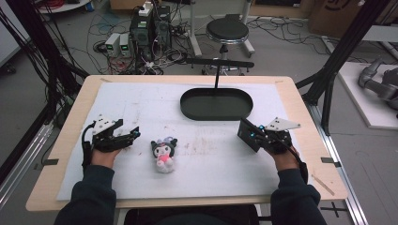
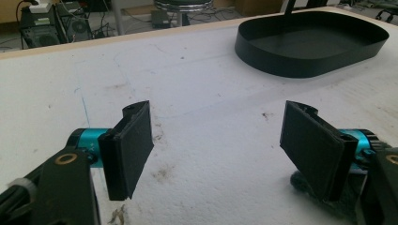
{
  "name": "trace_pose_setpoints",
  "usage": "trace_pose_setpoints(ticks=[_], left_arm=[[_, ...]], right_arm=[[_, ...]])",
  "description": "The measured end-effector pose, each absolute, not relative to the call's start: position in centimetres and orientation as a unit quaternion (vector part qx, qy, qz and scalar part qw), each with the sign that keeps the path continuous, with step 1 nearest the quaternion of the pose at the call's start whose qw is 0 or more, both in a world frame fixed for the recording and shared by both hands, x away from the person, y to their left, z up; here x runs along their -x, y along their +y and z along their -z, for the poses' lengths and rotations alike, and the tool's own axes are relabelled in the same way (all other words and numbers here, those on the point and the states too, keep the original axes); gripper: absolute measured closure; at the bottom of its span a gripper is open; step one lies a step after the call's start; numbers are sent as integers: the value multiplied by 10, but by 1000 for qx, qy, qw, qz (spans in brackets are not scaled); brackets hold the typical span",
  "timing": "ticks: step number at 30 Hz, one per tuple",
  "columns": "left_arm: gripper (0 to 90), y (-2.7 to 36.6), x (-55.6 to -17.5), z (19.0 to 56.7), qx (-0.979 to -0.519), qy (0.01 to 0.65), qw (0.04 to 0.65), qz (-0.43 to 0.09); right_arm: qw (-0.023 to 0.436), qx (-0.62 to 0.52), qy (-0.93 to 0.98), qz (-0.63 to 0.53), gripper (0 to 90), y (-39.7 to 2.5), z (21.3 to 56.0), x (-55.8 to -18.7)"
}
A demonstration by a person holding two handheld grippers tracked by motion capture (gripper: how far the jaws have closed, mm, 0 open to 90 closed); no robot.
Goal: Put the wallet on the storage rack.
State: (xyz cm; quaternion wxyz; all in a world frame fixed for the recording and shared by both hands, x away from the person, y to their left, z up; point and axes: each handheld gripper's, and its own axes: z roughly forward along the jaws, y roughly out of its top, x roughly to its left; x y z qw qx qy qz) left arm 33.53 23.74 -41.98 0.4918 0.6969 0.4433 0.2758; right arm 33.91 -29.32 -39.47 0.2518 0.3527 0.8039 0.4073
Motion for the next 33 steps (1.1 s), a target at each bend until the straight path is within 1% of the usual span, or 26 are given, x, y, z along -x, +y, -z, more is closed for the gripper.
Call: trace_pose_setpoints(ticks=[6,16,23,30,33], left_arm=[[255,238,-335,420,-694,446,493,-276],[255,240,-336,420,-692,447,495,-276],[256,239,-336,420,-693,444,496,-276],[255,240,-336,420,-692,445,496,-277],[256,240,-336,420,-693,443,497,-277]], right_arm=[[250,-372,775,-445,767,-295,382,-347],[263,-381,754,-466,767,-280,359,-380],[262,-383,748,-475,766,-252,347,-410],[273,-378,744,-478,766,-219,354,-437],[271,-382,747,-472,766,-206,359,-448]])
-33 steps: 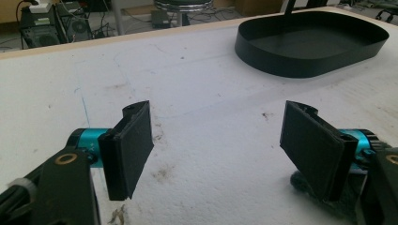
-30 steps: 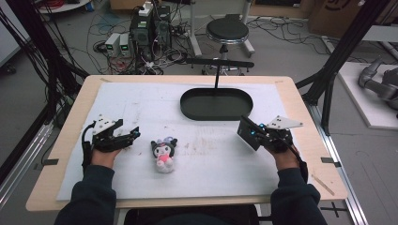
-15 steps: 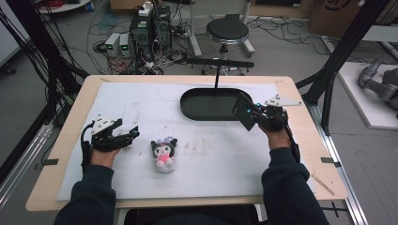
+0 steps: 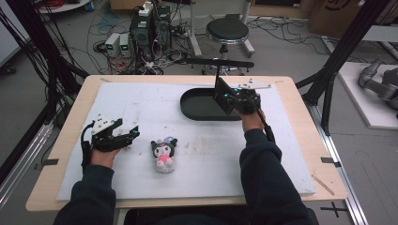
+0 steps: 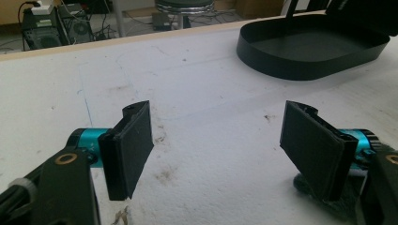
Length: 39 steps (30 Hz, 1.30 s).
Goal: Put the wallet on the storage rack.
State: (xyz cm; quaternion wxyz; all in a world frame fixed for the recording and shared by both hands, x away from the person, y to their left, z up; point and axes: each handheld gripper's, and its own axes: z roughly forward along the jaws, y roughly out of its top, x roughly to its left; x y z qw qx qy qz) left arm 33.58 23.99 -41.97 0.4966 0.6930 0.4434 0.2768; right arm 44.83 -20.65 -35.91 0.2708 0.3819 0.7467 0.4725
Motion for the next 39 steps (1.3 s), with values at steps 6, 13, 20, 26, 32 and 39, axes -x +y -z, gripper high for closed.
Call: trace_pose_setpoints(ticks=[6,13,20,26,32,39], left_arm=[[255,241,-336,420,-691,446,498,-276],[255,241,-336,420,-692,444,498,-275],[256,242,-335,420,-691,445,498,-276],[256,243,-335,420,-692,445,497,-277],[256,242,-335,420,-693,445,495,-277],[256,242,-335,420,-692,446,495,-277]], right_arm=[[281,-396,745,-458,766,-187,372,-467],[252,-446,715,-476,764,-180,393,-485],[233,-472,712,-465,745,-176,406,-489],[280,-478,726,-408,622,-182,406,-489],[274,-498,738,-363,493,-195,414,-493],[239,-533,739,-335,374,-208,425,-500]])
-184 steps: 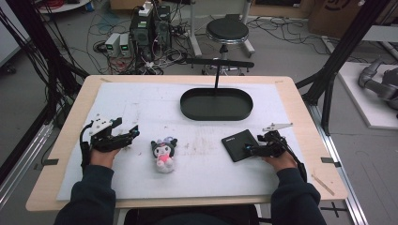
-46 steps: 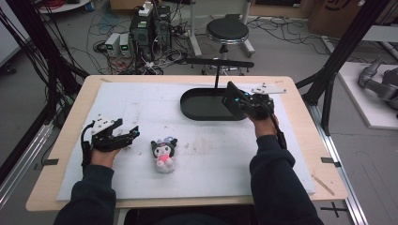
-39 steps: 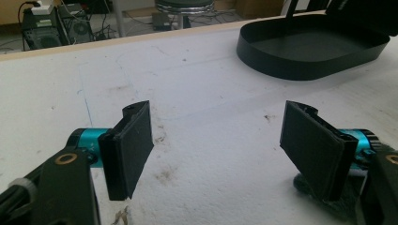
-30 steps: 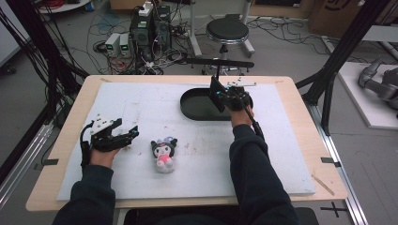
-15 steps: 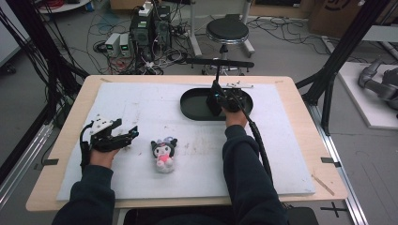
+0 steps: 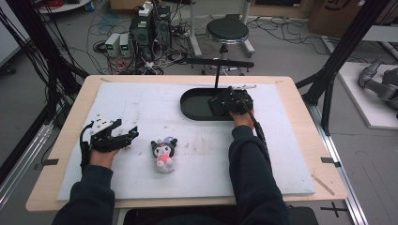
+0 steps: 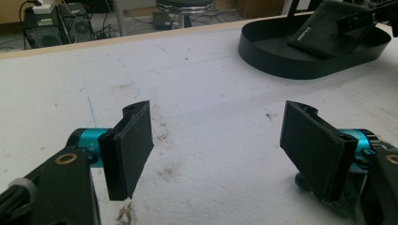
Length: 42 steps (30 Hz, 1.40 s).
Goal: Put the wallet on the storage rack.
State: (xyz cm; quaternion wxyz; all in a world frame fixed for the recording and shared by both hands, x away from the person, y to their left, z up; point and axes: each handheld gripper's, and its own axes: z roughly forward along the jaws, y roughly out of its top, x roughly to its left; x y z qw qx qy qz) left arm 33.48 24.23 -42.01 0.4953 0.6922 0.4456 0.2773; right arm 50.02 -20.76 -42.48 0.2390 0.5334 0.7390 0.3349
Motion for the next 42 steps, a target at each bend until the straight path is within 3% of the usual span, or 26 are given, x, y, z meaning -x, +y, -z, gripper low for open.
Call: trace_pose_setpoints(ticks=[1,3,5,12,15,23,25,32,42], left_arm=[[256,243,-335,420,-692,446,495,-278],[257,243,-335,420,-691,447,496,-278],[257,243,-335,420,-692,446,496,-277],[258,243,-334,420,-689,450,490,-286],[258,244,-334,420,-687,451,491,-287],[250,246,-332,415,-668,448,519,-291],[201,248,-331,410,-653,447,532,-301],[190,249,-328,407,-642,445,546,-301],[255,253,-328,409,-641,447,555,-285]], right_arm=[[238,-538,746,-313,293,-210,427,-501],[251,-537,748,-299,285,-211,426,-500],[282,-526,745,-299,285,-216,424,-495],[279,-519,739,-326,282,-239,403,-479],[255,-487,758,-352,288,-253,395,-466],[261,-450,766,-378,218,-303,388,-411],[271,-436,771,-377,218,-312,388,-396],[293,-410,774,-384,218,-331,400,-354],[294,-413,769,-389,218,-336,399,-347]])
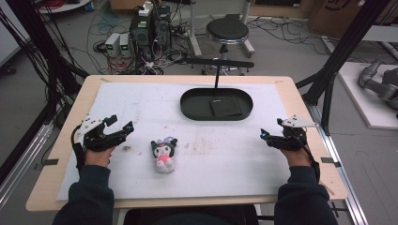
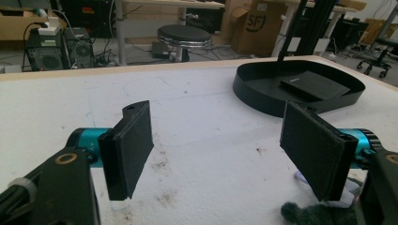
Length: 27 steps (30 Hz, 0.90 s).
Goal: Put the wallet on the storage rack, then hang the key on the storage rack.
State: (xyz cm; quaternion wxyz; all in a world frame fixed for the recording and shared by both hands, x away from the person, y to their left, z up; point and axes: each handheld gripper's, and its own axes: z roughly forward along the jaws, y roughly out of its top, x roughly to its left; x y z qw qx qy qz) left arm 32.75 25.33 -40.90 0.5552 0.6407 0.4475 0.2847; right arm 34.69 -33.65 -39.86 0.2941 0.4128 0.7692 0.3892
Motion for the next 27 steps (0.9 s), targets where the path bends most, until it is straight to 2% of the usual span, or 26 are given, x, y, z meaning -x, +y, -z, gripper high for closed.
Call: trace_pose_setpoints(ticks=[10,27], left_arm=[[255,244,-329,406,-652,441,547,-285],[255,192,-317,403,-716,450,493,-205]], right_arm=[[293,-419,766,-389,218,-341,400,-346],[300,-418,771,-376,219,-339,401,-347]])
